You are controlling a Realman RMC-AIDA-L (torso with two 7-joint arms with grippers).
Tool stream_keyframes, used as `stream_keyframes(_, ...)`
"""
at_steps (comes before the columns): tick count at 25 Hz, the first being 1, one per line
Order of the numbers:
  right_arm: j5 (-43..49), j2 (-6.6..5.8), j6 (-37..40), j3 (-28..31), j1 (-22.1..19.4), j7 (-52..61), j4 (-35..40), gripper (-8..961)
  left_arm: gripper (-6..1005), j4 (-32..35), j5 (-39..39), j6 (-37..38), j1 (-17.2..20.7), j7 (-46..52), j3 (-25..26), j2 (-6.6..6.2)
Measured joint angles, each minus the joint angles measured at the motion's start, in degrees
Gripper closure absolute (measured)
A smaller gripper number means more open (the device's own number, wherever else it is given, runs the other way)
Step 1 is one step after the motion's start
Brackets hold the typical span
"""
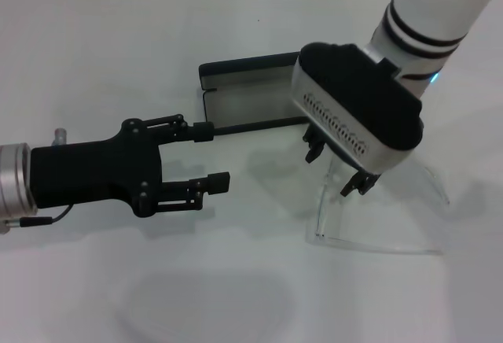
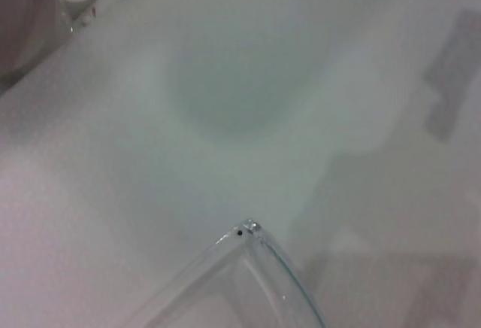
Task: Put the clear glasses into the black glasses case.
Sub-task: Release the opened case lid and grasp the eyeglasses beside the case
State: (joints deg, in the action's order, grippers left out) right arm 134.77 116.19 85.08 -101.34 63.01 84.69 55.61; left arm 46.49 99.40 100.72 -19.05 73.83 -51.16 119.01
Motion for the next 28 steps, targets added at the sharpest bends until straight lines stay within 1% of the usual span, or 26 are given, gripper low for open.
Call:
stream_keyframes(4, -1.31, 0.0, -2.39, -3.44, 0.1, -0.56, -0.38, 338, 239, 0.0, 0.0, 0.0, -0.2, 0.0, 0.0, 0.0)
stream_keyframes(7, -1.58, 0.0, -3.24, -4.89, 0.36, -0.75, -0.96, 340, 239, 0.0, 0.01, 0.0, -0.33, 0.0, 0.0, 0.01)
stream_keyframes(15, -2.37, 0.0, -4.39, -6.49, 0.5, -1.46, -2.1, 347, 239, 0.0, 0.01, -0.08, -0.46, 0.0, 0.62, 0.3)
stream_keyframes(25, -2.85, 0.0, -5.17, -7.37, 0.55, -2.7, -2.96, 355, 239, 0.0, 0.03, -0.09, -0.47, 0.0, 0.72, 0.35)
stream_keyframes(28, -3.07, 0.0, -6.09, -7.57, 0.33, -2.72, -2.97, 501, 239, 0.0, 0.03, -0.09, -0.47, 0.0, 0.71, 0.35)
